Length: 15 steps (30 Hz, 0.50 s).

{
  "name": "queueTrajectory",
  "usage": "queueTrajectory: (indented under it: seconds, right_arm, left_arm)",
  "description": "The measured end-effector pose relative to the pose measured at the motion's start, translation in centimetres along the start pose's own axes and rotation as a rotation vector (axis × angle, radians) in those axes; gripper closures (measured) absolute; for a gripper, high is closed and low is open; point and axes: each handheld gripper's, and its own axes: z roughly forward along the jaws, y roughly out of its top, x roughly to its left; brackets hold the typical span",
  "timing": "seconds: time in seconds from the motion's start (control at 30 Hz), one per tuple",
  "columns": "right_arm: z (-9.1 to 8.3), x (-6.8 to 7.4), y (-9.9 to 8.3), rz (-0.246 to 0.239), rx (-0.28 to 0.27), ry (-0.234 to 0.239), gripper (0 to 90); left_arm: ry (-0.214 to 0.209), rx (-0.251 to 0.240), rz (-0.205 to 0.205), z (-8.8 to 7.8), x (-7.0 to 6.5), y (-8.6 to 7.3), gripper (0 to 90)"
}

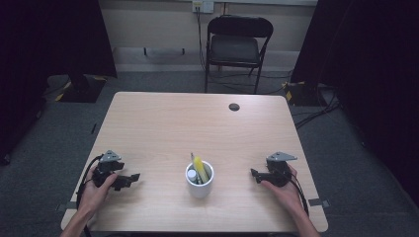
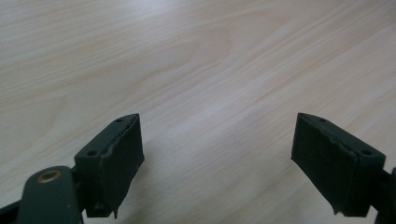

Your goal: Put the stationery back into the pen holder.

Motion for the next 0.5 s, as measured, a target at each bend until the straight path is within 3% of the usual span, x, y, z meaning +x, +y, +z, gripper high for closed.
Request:
queueTrajectory:
  seconds: [0.1, 0.27, 0.3, 0.5]
  right_arm:
    - [0.0, 0.0, 0.0, 0.0, 0.001, 0.001, 21.6]
    - [0.0, 0.0, 0.0, 0.001, 0.001, 0.001, 21.6]
    - [0.0, 0.0, 0.0, 0.002, 0.001, 0.0, 21.6]
    - [0.0, 0.0, 0.0, -0.002, 0.0, 0.0, 21.6]
  left_arm:
    - [0.017, 0.007, -0.007, 0.5, 0.0, -0.3, 16.4]
    - [0.076, -0.058, 0.037, 1.1, -0.1, -1.0, 14.1]
    - [0.072, -0.069, 0.032, 1.2, 0.0, -1.1, 10.6]
    - [0.072, -0.068, 0.035, 1.2, 0.0, -1.1, 9.7]
